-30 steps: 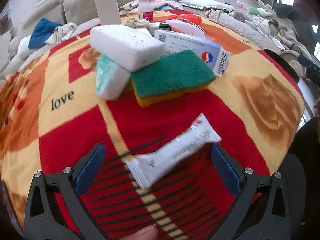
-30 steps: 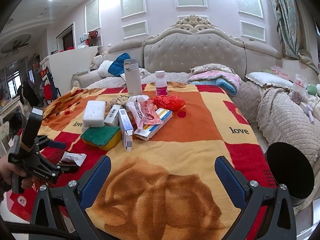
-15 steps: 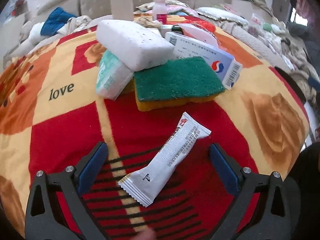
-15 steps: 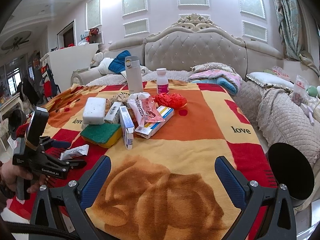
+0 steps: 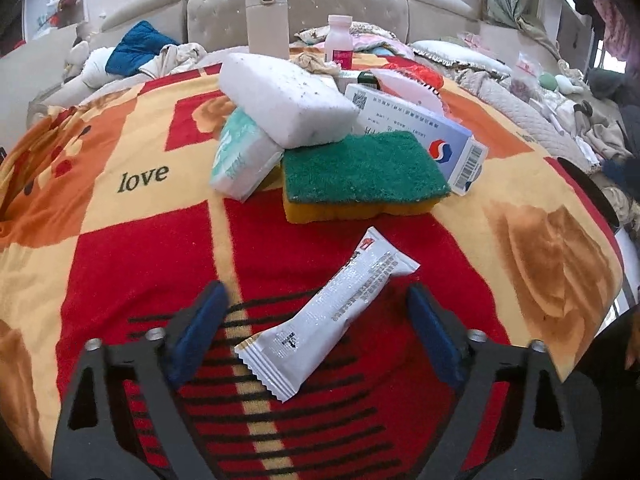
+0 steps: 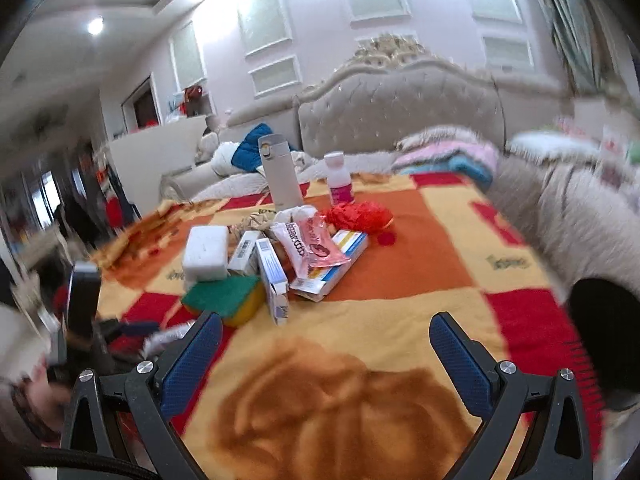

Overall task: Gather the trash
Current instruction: 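Grasp the white tube with the left tool while the right tool grasps the white-blue medicine box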

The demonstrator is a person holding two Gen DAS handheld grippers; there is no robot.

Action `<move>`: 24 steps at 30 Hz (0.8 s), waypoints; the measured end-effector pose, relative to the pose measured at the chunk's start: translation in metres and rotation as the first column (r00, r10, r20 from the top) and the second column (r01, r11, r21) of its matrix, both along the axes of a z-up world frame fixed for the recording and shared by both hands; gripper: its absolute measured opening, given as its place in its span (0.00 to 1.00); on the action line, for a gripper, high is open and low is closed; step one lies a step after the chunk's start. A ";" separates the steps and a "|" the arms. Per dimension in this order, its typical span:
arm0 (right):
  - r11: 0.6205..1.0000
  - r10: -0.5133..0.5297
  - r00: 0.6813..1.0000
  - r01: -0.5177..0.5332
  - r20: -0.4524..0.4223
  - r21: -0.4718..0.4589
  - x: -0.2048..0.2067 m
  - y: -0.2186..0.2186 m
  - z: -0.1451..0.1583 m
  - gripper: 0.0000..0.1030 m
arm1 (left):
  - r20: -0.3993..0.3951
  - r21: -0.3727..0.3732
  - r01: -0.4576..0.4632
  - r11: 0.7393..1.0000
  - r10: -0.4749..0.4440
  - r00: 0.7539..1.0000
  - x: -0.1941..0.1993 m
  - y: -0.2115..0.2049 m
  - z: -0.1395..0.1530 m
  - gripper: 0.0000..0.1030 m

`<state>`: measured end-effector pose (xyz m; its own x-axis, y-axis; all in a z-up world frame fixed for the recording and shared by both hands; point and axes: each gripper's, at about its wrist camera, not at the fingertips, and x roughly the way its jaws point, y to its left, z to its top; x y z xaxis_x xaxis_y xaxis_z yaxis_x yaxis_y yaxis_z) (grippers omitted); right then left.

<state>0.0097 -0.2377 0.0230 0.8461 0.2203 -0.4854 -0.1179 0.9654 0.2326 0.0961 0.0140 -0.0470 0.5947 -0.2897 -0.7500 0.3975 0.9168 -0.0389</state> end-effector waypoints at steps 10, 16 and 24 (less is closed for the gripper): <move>0.964 0.266 0.958 -0.267 -0.102 0.004 0.111 0.034 -0.012 0.55 | 0.015 -0.017 0.117 0.993 -0.117 0.993 -0.018 -0.010 0.007 0.26; 0.948 0.316 0.939 -0.318 -0.139 0.010 0.133 0.055 -0.027 0.42 | 0.002 -0.053 0.092 0.994 -0.092 0.996 -0.014 -0.007 0.005 0.27; 0.944 0.325 0.920 -0.329 -0.218 0.017 0.155 0.065 -0.042 0.17 | -0.023 -0.084 0.075 0.994 -0.077 0.997 -0.007 -0.008 0.006 0.35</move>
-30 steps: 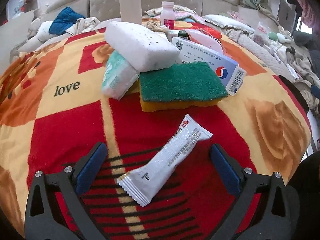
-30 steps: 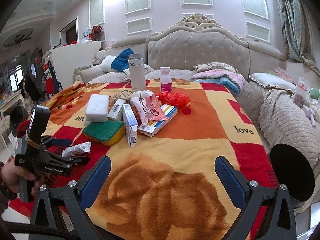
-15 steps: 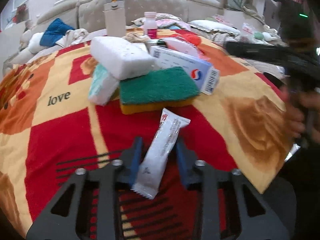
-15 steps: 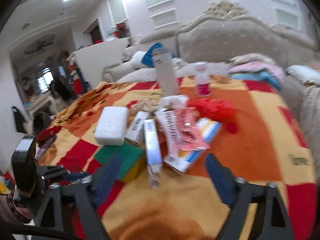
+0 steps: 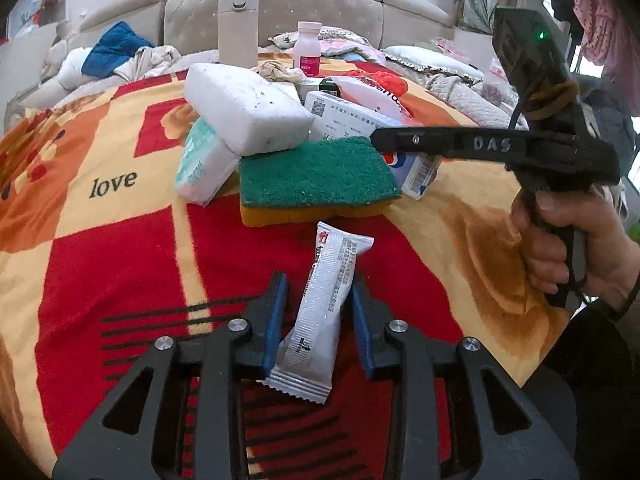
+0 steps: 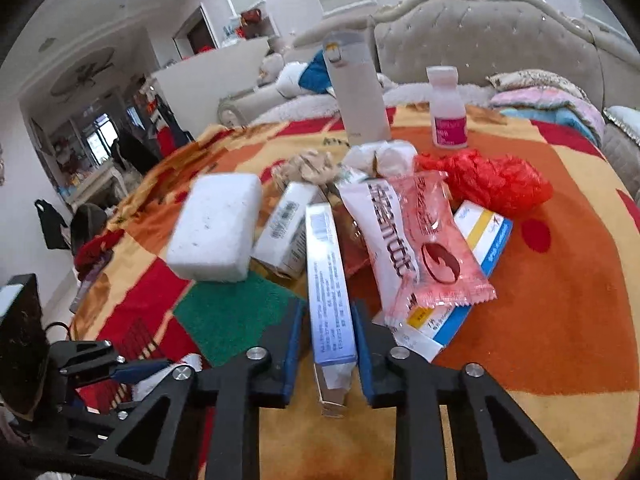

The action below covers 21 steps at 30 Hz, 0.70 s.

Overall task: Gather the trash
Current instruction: 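Grasp the white tube with the left tool while the right tool grasps the white-blue medicine box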

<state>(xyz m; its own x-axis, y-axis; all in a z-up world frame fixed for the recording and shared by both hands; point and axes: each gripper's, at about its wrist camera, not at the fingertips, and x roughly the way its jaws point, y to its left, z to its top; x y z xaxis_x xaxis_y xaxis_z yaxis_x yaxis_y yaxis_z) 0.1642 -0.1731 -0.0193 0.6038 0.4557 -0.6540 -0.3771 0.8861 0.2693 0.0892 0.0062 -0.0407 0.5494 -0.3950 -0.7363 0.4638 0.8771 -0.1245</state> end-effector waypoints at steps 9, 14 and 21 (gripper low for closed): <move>0.999 -0.006 0.997 0.009 0.081 -0.038 -0.019 0.001 0.010 0.16 | -0.024 -0.009 -0.012 1.000 0.012 1.000 -0.003 -0.016 0.001 0.58; 1.000 -0.011 0.992 0.014 0.128 -0.020 -0.054 -0.010 0.027 0.16 | -0.037 -0.013 -0.083 0.997 0.082 0.996 -0.006 -0.002 0.000 0.14; 0.993 -0.113 0.985 0.106 0.131 0.059 -0.091 -0.052 0.043 0.16 | -0.007 -0.069 -0.133 0.989 0.133 0.991 -0.024 0.010 0.021 0.12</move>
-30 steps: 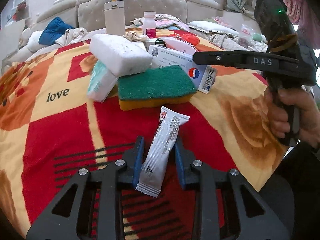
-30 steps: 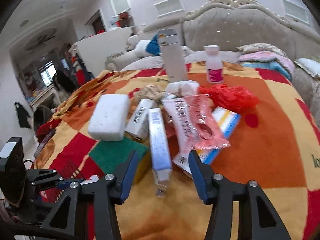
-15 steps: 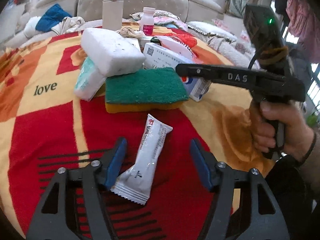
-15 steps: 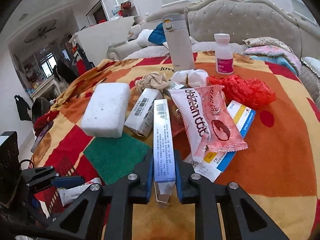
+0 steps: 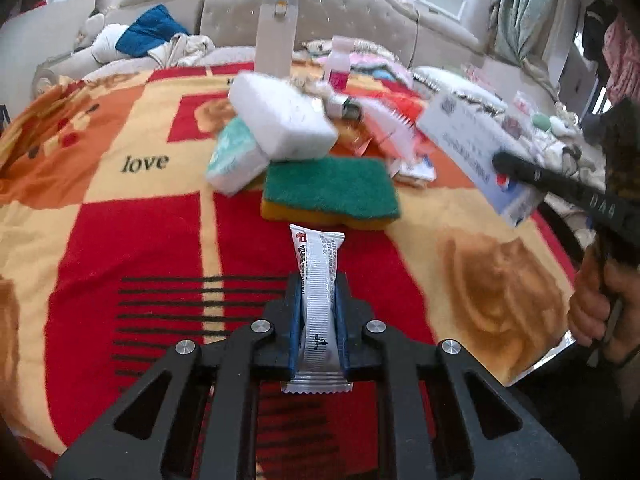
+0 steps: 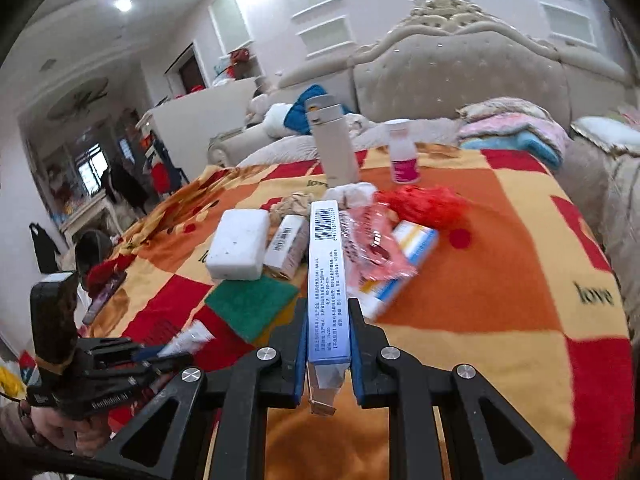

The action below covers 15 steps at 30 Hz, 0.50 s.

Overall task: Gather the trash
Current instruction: 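Grasp the white tube with the left tool while the right tool grasps the white-blue medicine box, then carry the tube and box over the black bin and open both tools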

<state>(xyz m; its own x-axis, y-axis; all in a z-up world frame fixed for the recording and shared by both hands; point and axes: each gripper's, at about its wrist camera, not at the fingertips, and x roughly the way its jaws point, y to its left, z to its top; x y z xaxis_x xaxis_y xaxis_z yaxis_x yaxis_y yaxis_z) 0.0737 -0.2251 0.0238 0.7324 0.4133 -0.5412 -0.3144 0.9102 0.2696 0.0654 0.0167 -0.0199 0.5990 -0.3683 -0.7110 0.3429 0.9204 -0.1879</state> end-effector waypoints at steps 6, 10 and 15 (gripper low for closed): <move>0.998 0.009 1.000 -0.009 0.008 -0.067 -0.023 0.005 0.000 0.16 | 0.036 0.045 -0.084 0.996 0.082 0.996 -0.011 -0.017 0.026 0.12; 0.994 0.020 1.000 -0.019 0.008 -0.104 -0.026 0.008 -0.003 0.16 | 0.032 0.093 -0.166 0.982 0.164 0.986 -0.017 -0.024 0.030 0.12; 0.998 0.003 1.000 -0.001 0.030 -0.070 -0.033 -0.009 0.002 0.16 | 0.049 0.160 -0.204 0.966 0.198 0.979 -0.027 -0.034 0.031 0.12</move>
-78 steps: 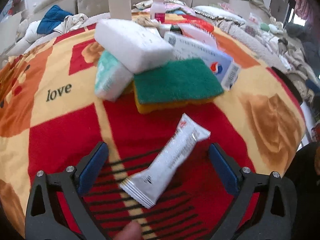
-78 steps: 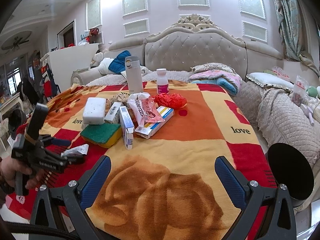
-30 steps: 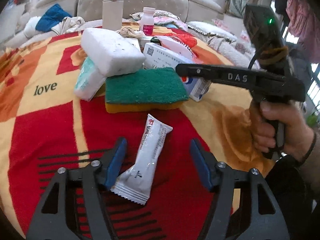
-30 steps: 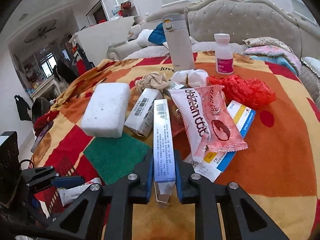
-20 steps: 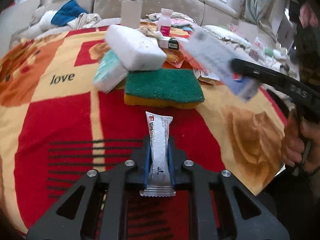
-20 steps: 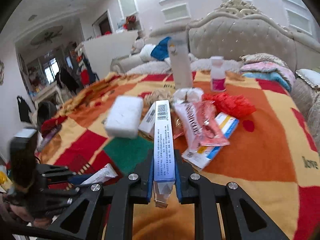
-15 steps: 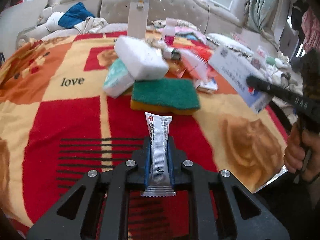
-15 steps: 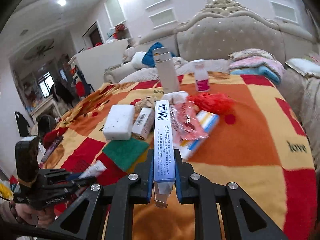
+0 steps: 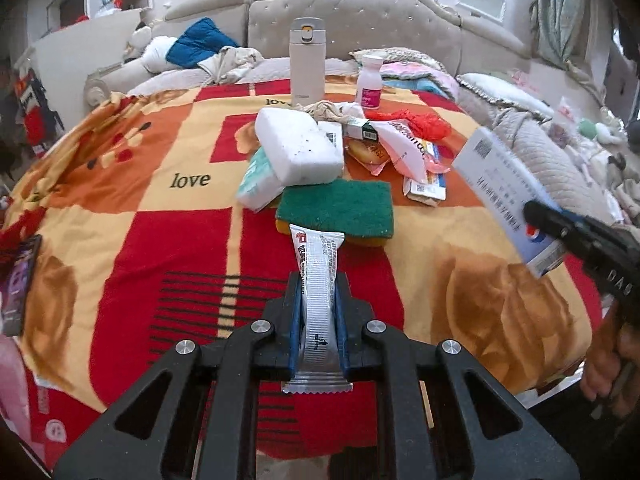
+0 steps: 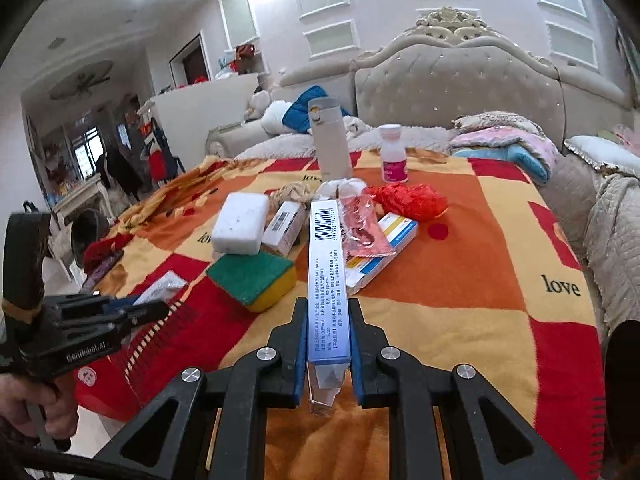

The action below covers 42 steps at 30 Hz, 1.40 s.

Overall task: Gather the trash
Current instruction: 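Carry the tube and box over the black bin and open both tools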

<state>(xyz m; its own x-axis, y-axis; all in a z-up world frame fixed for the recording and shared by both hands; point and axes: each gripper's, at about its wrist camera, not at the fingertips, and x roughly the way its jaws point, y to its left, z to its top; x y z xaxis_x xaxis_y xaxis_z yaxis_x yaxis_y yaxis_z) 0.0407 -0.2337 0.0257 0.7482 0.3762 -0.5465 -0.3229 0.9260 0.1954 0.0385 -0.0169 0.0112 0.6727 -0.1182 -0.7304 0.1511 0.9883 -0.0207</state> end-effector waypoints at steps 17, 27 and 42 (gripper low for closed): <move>0.979 -0.195 0.981 0.194 0.004 0.055 -0.026 -0.074 0.003 0.16 | 0.008 0.081 -0.017 0.997 0.016 1.000 -0.010 -0.049 0.004 0.12; 0.860 -0.497 0.867 0.499 -0.044 0.107 -0.063 -0.181 -0.005 0.16 | 0.031 -0.018 0.340 0.940 -0.339 0.940 -0.002 -0.175 0.013 0.12; 0.703 -0.698 0.692 0.711 -0.182 0.009 -0.080 -0.298 -0.042 0.16 | 0.031 -0.181 0.629 0.756 -0.635 0.772 0.036 -0.382 0.013 0.12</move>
